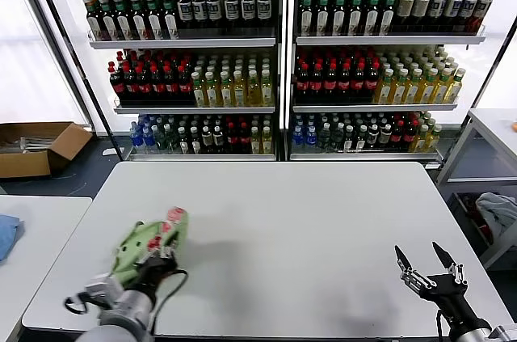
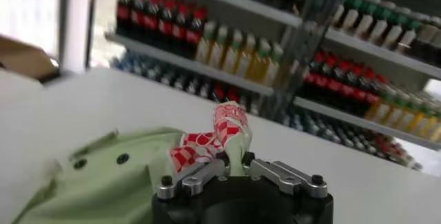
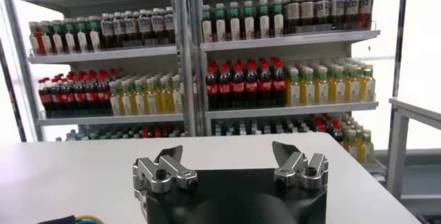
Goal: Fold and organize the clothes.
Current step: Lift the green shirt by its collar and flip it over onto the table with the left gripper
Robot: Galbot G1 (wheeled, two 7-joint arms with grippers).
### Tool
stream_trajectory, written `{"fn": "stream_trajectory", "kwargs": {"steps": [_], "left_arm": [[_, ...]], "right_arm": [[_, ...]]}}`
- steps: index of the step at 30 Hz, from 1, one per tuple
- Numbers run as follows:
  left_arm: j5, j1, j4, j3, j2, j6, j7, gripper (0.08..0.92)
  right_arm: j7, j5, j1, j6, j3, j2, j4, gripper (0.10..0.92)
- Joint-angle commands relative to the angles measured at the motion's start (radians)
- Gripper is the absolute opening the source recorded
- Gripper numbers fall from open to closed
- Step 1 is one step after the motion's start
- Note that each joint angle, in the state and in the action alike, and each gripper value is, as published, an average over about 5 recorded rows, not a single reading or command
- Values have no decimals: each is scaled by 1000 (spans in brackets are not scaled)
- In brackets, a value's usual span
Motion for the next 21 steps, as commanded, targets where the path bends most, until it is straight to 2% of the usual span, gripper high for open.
{"fn": "stream_trajectory", "kwargs": {"steps": [1,5,8,14,17,21], "left_arm": [[-17,-199,182,472,-184,-10,-185,129],[-19,-295,244,494,-240,-15,-196,129],[-20,-323,257,498,-262,-14,-194,129],[-18,-297,233,508,-240,-5,-139,139],[-14,-264,182,502,-216,-2,-95,196],[-15,-229,107,472,-190,-5,-56,315]], "right_arm": [[1,-24,-23,-5,7,21,23,823],[3,-44,-28,-12,-6,35,36,823],[6,-52,-30,-17,-14,36,43,823],[18,-87,-28,-34,-53,20,44,823],[29,-117,-10,-51,-98,7,39,823],[58,-166,40,-83,-197,-14,31,823]]}}
